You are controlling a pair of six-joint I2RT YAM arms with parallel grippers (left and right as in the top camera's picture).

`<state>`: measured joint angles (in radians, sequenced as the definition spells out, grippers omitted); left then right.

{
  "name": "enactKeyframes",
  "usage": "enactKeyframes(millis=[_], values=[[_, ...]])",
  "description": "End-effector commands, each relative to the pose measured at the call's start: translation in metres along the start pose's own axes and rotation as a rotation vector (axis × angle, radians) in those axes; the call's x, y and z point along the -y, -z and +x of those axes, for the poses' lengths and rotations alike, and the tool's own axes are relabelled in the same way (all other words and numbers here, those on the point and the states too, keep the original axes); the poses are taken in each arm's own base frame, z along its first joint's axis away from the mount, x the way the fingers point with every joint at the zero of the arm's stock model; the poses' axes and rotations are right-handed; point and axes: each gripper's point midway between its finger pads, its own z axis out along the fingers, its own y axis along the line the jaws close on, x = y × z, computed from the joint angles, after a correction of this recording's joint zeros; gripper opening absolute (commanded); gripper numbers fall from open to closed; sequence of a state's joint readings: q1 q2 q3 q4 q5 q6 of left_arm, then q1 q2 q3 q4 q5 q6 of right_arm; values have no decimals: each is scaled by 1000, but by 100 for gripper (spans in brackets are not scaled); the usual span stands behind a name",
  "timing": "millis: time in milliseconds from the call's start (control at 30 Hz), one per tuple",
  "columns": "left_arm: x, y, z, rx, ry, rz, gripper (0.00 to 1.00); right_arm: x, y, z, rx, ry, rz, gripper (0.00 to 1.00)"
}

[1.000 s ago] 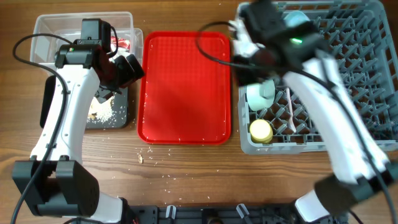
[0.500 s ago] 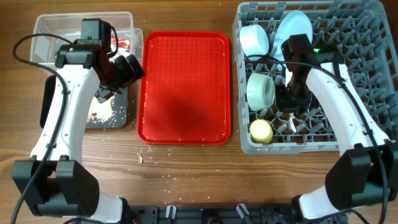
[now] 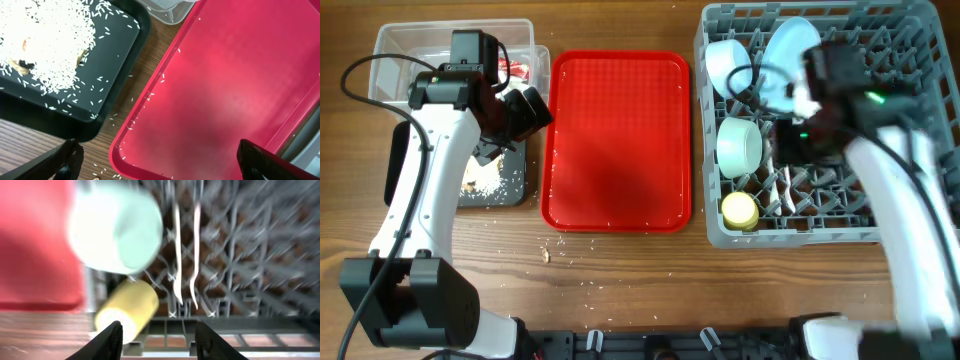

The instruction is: Sort waste into correct bins and load items into the dishwasher rack

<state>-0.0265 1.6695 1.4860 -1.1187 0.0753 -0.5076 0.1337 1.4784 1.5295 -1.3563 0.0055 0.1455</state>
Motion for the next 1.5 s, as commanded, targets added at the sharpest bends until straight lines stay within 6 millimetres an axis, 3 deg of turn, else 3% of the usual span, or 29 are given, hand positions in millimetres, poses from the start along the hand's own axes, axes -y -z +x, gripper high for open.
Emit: enactKeyframes(millis=[0,33,100,200,300,400,567,633,700,900,1000,1167,1300,1467], values=[[0,4,-4,18,0,0,100,-4,93,-3,308,-79,-83,85],[0,4,-4,18,0,0,100,-3,108,0,363,-113,-99,100],[0,4,-4,18,0,0,100,-2,144,13,486,-227,-159,100],[0,4,-4,18,0,0,100,2,175,38,583,-269,-200,100],[0,4,-4,18,0,0,100,22,190,59,656,-292,-122,100],[0,4,-4,18,0,0,100,44,199,67,721,-335,-20,100],[0,4,-4,18,0,0,100,52,163,42,831,-332,34,100],[0,4,-4,18,0,0,100,41,142,28,927,-228,-5,100],[0,4,-4,18,0,0,100,18,107,21,1045,-80,-129,100],[0,4,-4,18,0,0,100,13,15,45,1170,-48,-208,100],[0,4,-4,18,0,0,100,14,-11,55,1194,-45,-213,100],[0,4,-4,19,0,0,100,14,-23,64,1245,-37,-216,100],[0,4,-4,18,0,0,100,3,-17,64,1289,105,-206,100],[0,4,-4,18,0,0,100,3,-17,63,1303,76,-229,100]])
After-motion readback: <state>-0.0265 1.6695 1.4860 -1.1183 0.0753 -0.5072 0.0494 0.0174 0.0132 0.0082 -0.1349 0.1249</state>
